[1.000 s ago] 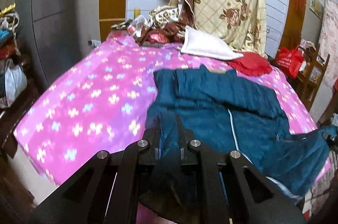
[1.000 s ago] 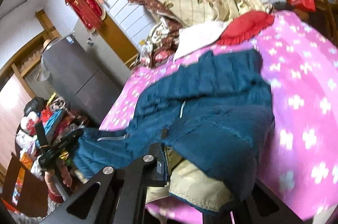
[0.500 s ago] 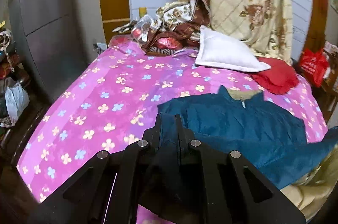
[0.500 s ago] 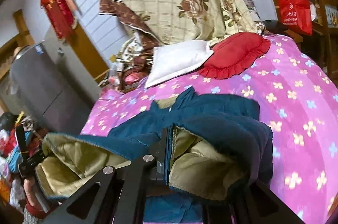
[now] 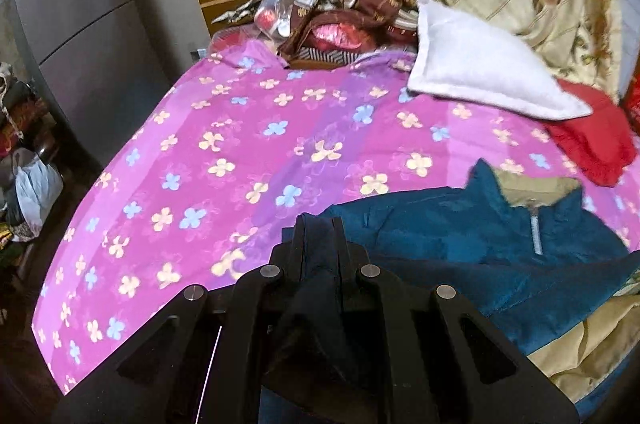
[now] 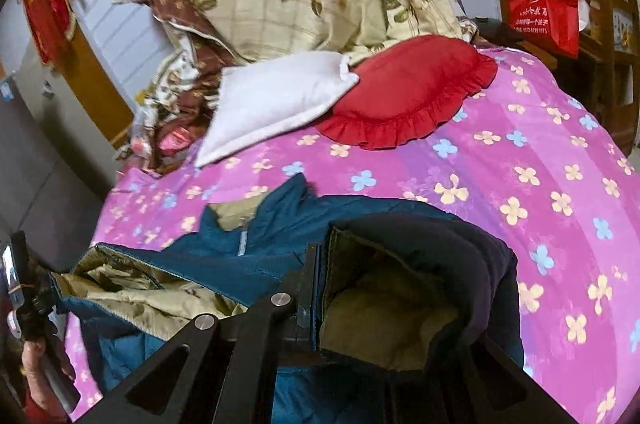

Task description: Fold large clothes

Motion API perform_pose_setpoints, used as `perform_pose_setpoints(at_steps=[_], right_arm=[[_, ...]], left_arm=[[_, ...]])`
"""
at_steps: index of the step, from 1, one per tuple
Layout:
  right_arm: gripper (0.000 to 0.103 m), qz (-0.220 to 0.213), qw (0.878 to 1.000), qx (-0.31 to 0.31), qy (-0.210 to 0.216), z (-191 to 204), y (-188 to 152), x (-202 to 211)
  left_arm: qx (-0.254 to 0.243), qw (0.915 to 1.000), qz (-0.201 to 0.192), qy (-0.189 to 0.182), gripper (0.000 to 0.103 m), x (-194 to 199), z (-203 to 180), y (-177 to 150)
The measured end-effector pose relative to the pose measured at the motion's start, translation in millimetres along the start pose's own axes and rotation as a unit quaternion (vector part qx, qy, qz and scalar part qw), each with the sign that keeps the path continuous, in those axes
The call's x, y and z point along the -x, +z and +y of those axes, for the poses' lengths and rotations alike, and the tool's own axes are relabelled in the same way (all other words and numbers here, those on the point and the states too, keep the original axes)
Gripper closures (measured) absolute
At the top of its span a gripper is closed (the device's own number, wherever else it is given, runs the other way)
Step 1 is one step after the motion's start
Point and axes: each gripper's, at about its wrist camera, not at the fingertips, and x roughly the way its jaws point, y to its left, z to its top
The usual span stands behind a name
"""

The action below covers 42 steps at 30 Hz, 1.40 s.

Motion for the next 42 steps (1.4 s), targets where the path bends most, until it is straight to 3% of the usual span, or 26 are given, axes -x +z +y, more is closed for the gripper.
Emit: perform_pose_setpoints(at_steps=[11, 23, 29, 36, 38, 39, 41, 42], right_arm=[[0.096, 0.018, 0.999, 0.002, -0.026, -11, -5, -60], [0.096, 0.018, 0.999, 0.002, -0.033, -13, -13, -78], [0.096, 0.020, 0.999, 0.005, -0.045, -12, -16, -78], [0.092, 0.018, 0.997, 0.018, -0.069, -4, -17, -63], [0.084, 0.014, 0.997, 0.008, -0.071, -3, -14, -52], [0.075, 0.007, 0.997, 0.005, -0.070, -2, -12, -46], [0.063, -0.006, 0.998, 0.000, -0.069, 0, -8, -32], [0.056, -0.015, 0.997, 0.000, -0.070, 3, -6, -23]], left_arm=[[-0.002, 0.9996, 0.020, 0.019, 0.091, -68, -21, -1], [-0.003, 0.9994, 0.013, 0.032, 0.088, -88, -23, -6], [-0.013, 0.9994, 0.005, 0.032, 0.088, -81, -22, -7], [-0.012, 0.9992, -0.036, 0.009, 0.088, -23, -2, -7], [-0.008, 0.9987, -0.050, 0.004, 0.080, -3, 5, -8], [-0.005, 0.9984, -0.056, 0.000, 0.074, 6, 8, -9], [0.011, 0.9974, -0.070, -0.015, 0.045, 25, 19, -10], [0.019, 0.9967, -0.076, -0.021, 0.041, 33, 23, -11]])
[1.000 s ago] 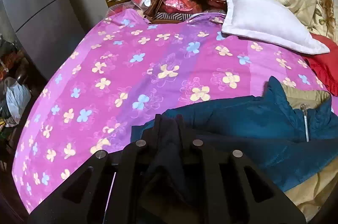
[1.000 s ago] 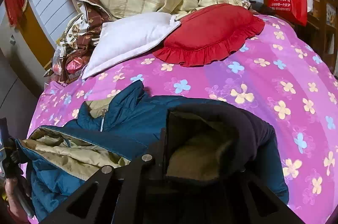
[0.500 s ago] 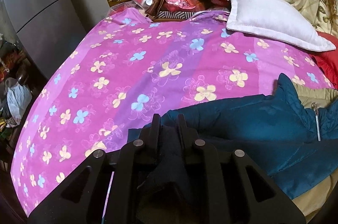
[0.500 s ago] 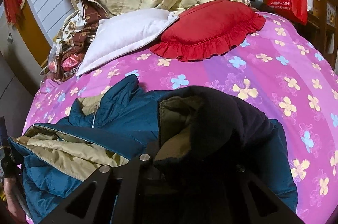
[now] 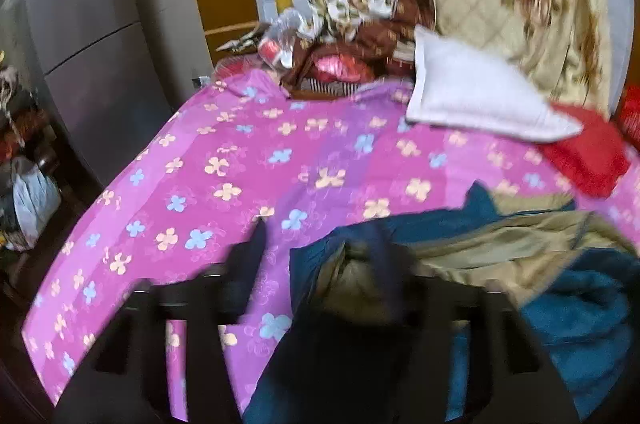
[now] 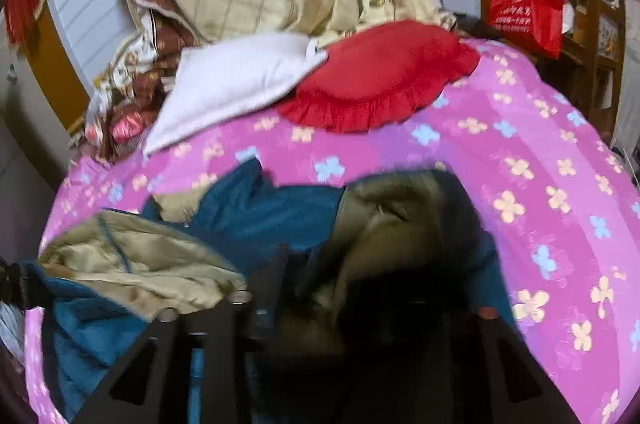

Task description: Fold large clothes

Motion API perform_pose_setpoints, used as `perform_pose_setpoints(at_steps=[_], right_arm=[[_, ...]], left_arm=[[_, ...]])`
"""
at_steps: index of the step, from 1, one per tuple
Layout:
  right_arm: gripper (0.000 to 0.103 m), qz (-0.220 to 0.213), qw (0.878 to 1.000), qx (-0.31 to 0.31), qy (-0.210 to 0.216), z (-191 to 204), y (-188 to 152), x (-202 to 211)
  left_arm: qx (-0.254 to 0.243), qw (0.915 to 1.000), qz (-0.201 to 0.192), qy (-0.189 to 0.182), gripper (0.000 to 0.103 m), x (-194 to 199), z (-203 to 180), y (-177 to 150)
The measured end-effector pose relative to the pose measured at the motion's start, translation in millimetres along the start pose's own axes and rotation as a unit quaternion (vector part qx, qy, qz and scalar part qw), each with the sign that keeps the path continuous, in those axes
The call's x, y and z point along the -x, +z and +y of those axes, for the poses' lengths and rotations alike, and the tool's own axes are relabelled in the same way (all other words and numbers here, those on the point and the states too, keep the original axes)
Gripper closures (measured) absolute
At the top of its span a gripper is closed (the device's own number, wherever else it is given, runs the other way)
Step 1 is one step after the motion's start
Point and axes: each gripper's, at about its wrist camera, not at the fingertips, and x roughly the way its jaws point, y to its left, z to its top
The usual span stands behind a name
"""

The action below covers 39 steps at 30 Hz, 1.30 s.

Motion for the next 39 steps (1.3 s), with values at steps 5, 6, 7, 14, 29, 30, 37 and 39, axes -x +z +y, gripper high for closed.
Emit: perform_pose_setpoints(at_steps=[5, 6, 7, 14, 29, 30, 37, 39], right_arm=[[0.039, -0.039, 0.999, 0.009, 0.005, 9, 6, 47], [0.039, -0.039, 0.999, 0.013, 0.011, 13, 5, 51], [0.039, -0.037, 0.999, 0.022, 0.022, 18, 3, 55], [0.039, 0.010, 0.993, 0.106, 0.053, 75, -28, 31], [0.029, 0.048, 0.993, 0.097, 0.037, 83, -22, -84], [0.028, 0.045, 0.994, 0.094, 0.039, 83, -23, -88], [0.024, 0.034, 0.994, 0.094, 0.039, 82, -26, -99], [0.024, 0.036, 0.994, 0.096, 0.033, 82, -26, -97]], left_arm=[[0.008, 0.9994, -0.010, -0.033, 0.041, 38, 10, -2], [0.005, 0.9991, -0.009, -0.042, 0.040, 44, 10, -6], [0.003, 0.9987, -0.005, -0.051, 0.037, 48, 8, -12], [-0.058, 0.9960, 0.029, -0.062, 0.030, 32, -35, -49], [-0.102, 0.9933, 0.047, -0.028, 0.027, -69, -78, -52], [-0.096, 0.9938, 0.047, -0.030, 0.026, -72, -78, -52], [-0.078, 0.9958, 0.036, -0.031, 0.023, -80, -79, -55], [-0.083, 0.9956, 0.037, -0.026, 0.023, -77, -79, -55]])
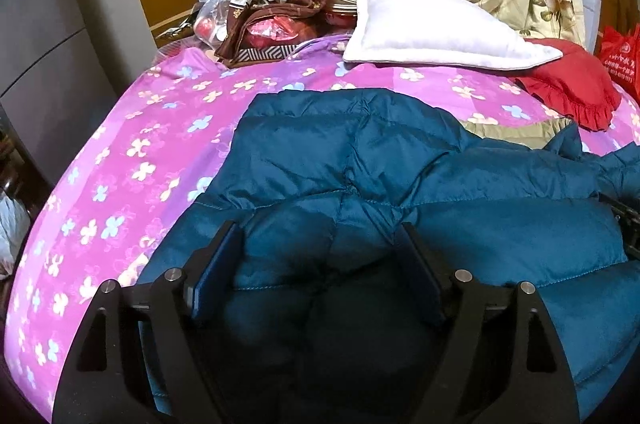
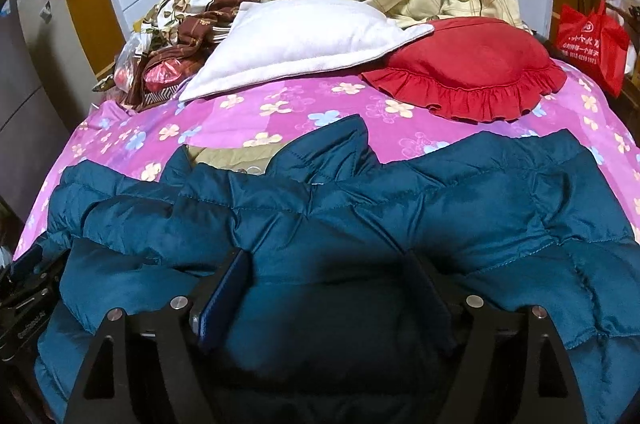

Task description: Fold large clothes

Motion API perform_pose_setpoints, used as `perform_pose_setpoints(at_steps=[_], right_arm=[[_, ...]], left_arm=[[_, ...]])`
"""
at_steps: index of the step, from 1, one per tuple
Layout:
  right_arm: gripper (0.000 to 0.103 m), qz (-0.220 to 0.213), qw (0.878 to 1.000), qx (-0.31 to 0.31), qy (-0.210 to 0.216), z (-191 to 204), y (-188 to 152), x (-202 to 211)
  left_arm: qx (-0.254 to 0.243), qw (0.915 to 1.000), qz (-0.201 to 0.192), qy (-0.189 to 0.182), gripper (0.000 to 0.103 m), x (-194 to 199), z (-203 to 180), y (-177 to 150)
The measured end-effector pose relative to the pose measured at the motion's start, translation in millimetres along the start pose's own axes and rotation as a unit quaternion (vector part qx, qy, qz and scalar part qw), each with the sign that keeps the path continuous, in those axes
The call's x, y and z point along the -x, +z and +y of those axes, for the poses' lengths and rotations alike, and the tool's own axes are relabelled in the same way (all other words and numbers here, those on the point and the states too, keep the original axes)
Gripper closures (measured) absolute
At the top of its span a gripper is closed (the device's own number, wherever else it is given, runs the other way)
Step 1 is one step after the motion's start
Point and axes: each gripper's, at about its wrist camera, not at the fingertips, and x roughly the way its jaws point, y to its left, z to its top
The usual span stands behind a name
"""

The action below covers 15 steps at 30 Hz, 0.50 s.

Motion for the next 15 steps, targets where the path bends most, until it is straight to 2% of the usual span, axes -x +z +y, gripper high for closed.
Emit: perform_pose_setpoints(at_steps=[3, 9, 15], right_arm=[[0.025, -0.004, 1.000, -0.007, -0.010, -2, -3, 17], [0.025, -0.014, 1.000, -0.023, 0.004, -24, -24, 64], [0.025, -0.003, 0.999, -0.047, -0.020, -72, -49, 96]], left_arm=[[-0.005, 1.0000, -0.002, 0.007, 0.023, 13, 3, -2], [-0.019, 0.9994, -0.025, 0.016, 0.023, 51, 21, -22], [0.014, 0.9994, 0.005, 0.033, 0.023, 59, 65, -46]])
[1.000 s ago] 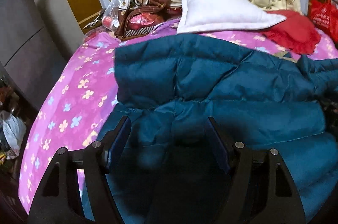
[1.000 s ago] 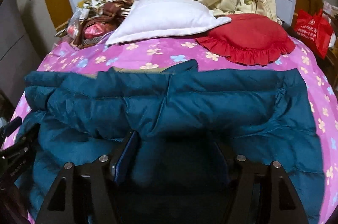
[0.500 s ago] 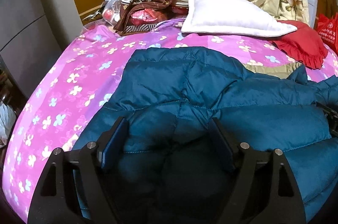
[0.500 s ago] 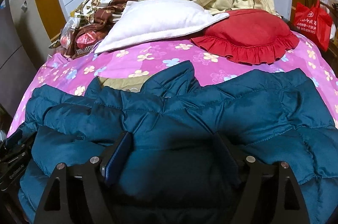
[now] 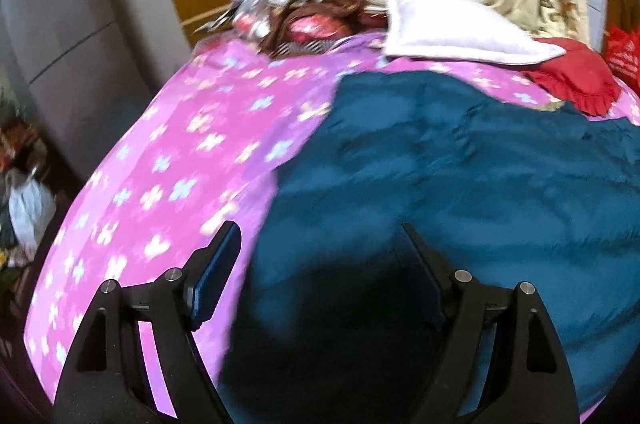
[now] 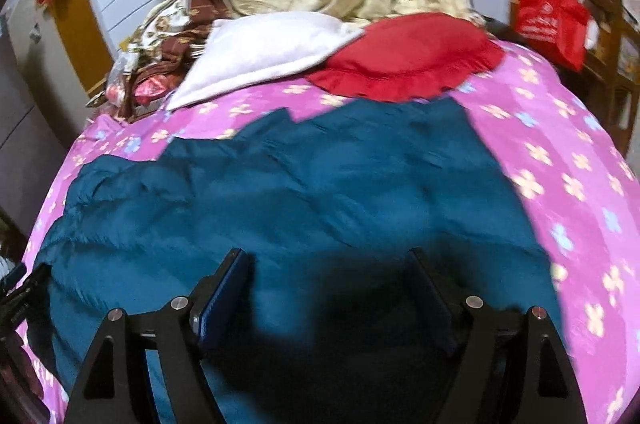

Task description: Fold large clothes

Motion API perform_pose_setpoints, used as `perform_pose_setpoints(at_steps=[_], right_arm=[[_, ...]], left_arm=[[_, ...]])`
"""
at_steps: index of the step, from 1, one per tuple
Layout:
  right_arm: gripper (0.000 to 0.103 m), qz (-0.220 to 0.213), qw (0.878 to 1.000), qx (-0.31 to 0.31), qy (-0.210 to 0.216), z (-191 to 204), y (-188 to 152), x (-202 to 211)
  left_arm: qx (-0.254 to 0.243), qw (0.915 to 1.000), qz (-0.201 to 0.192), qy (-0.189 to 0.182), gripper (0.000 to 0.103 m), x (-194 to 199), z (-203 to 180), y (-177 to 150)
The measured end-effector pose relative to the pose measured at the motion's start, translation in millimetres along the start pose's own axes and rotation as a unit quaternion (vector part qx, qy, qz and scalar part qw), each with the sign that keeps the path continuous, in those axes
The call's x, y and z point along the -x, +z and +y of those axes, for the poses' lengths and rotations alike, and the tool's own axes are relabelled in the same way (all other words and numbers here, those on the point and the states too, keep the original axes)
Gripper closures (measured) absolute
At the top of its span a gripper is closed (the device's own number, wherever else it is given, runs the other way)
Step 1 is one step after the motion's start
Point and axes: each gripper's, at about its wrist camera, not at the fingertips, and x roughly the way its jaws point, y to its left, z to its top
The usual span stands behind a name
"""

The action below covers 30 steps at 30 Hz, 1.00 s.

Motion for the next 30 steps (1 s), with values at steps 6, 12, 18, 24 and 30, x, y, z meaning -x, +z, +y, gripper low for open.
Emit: perform_pose_setpoints(at_steps=[6, 12, 18, 24, 30], right_arm=[[0.025, -0.005, 1.000, -0.022, -0.012, -34, -13, 39], [0.025, 0.024, 0.996, -0.084, 0.018, -78, -20, 49], [0.025, 0.062, 0.984, -0.155, 0.061, -124, -33, 25], [0.017, 0.071, 0.975, -0.160, 0.137, -129, -37, 3], [0.017, 0.091, 0.962, -0.173, 0.192, -129, -38, -21]], left_arm=[[0.036, 0.9993, 0.008, 0.005, 0.023, 16, 40, -19], [0.126, 0.9855, 0.055, -0.099, 0.023, 12, 81, -25], [0.177, 0.9558, 0.099, -0.213, 0.024, -9, 93, -23], [0.181, 0.9216, 0.145, -0.311, 0.023, -47, 80, -23], [0.196, 0.8993, 0.169, -0.353, 0.015, -73, 75, -24]])
